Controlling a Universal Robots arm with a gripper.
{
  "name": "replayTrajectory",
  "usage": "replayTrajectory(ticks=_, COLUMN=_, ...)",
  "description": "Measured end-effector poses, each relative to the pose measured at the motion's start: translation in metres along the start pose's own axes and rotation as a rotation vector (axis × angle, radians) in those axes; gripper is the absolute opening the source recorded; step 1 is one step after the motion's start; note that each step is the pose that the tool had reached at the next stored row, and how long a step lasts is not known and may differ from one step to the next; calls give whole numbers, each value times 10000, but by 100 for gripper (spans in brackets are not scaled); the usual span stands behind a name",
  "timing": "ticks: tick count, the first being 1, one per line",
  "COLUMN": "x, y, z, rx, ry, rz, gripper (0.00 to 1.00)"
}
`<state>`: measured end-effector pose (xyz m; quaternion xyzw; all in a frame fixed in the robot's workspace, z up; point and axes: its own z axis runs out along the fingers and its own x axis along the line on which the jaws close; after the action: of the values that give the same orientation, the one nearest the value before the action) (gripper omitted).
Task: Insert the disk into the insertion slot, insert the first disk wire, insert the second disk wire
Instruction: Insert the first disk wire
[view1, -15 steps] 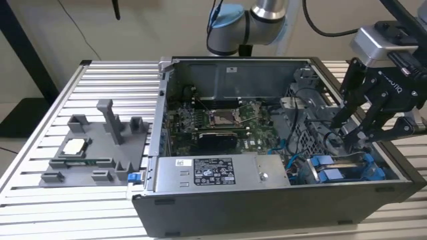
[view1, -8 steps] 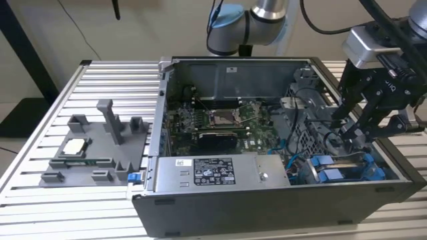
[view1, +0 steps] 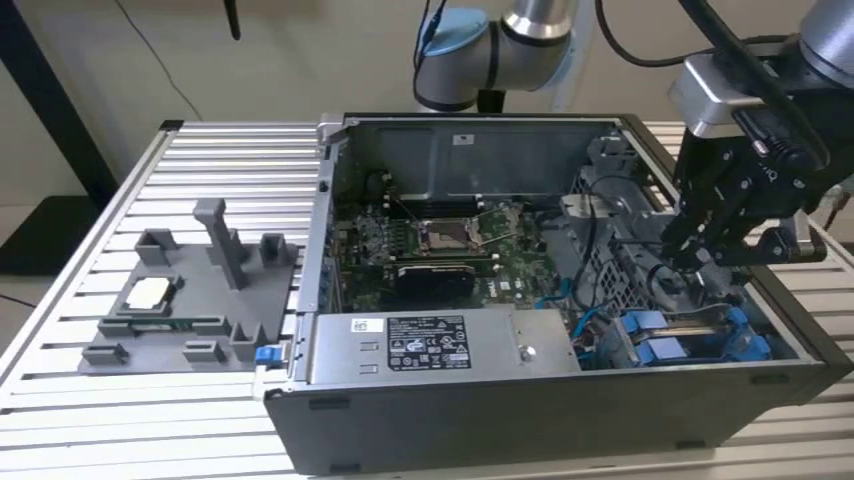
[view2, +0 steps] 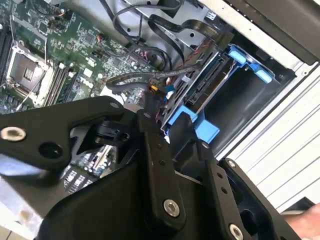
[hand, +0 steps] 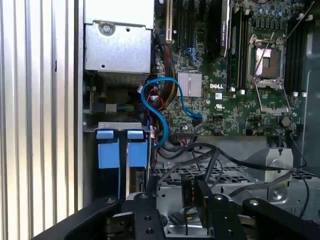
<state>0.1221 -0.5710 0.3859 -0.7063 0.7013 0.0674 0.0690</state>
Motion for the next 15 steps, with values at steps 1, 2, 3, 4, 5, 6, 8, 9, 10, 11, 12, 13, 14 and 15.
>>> replayTrajectory(ticks=1, x=-3, y=0, z=2, rx=29, ry=-30, rz=14, gripper=38)
replayTrajectory(ticks=2, x=-5, y=1, z=5, rx=55, ry=-59, rz=28, gripper=31)
replayTrajectory(ticks=3, x=-7, y=2, z=8, rx=82, ry=-85, rz=42, gripper=31)
replayTrajectory(ticks=4, x=-10, y=2, z=11, rx=108, ry=-110, rz=57, gripper=31)
replayTrajectory(ticks=5, x=-12, y=3, z=14, rx=130, ry=-133, rz=72, gripper=31)
replayTrajectory(ticks=6, x=-13, y=3, z=17, rx=150, ry=-154, rz=91, gripper=31)
replayTrajectory(ticks=8, x=-15, y=4, z=22, rx=182, ry=-186, rz=132, gripper=31)
replayTrajectory(ticks=9, x=-15, y=4, z=25, rx=196, ry=-199, rz=153, gripper=29)
replayTrajectory(ticks=10, x=-14, y=5, z=28, rx=208, ry=-210, rz=174, gripper=22)
replayTrajectory(ticks=11, x=-14, y=5, z=30, rx=220, ry=-220, rz=196, gripper=22)
replayTrajectory(ticks=12, x=-14, y=6, z=31, rx=232, ry=-231, rz=218, gripper=19)
replayTrajectory(ticks=13, x=-14, y=6, z=33, rx=244, ry=-243, rz=234, gripper=19)
replayTrajectory(ticks=14, x=-15, y=6, z=35, rx=255, ry=-251, rz=243, gripper=19)
replayTrajectory(ticks=15, x=-15, y=6, z=35, rx=262, ry=-253, rz=246, gripper=19)
